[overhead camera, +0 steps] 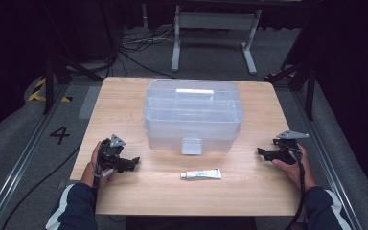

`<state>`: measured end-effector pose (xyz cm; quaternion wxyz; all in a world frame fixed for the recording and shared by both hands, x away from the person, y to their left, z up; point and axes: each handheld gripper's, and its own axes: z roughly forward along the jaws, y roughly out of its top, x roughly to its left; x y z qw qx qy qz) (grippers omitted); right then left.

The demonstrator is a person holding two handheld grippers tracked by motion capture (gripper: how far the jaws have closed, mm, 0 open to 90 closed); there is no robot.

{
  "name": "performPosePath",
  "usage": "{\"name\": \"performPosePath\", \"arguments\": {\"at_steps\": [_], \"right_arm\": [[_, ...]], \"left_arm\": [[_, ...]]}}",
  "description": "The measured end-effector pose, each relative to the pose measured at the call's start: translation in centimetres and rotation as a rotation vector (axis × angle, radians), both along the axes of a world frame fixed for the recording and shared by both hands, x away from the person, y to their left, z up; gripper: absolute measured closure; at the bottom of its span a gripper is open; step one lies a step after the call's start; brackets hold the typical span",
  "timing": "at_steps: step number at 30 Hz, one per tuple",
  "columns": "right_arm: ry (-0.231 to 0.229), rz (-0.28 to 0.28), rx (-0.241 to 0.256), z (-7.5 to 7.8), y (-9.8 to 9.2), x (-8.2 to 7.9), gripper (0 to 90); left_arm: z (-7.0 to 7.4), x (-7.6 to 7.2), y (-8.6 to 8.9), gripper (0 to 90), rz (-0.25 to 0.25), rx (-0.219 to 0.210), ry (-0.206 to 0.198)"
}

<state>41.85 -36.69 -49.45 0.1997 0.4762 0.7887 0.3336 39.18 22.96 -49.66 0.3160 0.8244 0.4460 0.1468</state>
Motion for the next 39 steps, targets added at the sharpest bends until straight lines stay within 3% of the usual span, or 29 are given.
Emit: {"name": "performPosePath", "arguments": {"at_steps": [10,18,25,29,39], "right_arm": [[0.0,0.002,0.0,0.0,0.0,0.0,14.1],[0.021,0.031,-0.009,0.2,-0.3,0.1,14.3],[0.037,0.067,-0.012,0.6,-0.2,-0.1,19.7],[-0.006,0.084,0.023,2.0,-0.2,-0.5,23.0],[-0.112,0.104,0.038,5.2,0.3,-1.6,26.0]], "left_arm": [[0.0,0.0,0.8,0.0,-0.076,0.003,-0.003],[0.1,-0.4,1.3,0.3,-0.105,0.009,-0.006],[0.0,-0.4,1.5,0.3,-0.127,0.006,-0.005],[0.0,-0.4,1.5,0.2,-0.128,0.005,-0.003],[0.1,-0.3,1.5,0.2,-0.13,0.007,-0.004]]}}
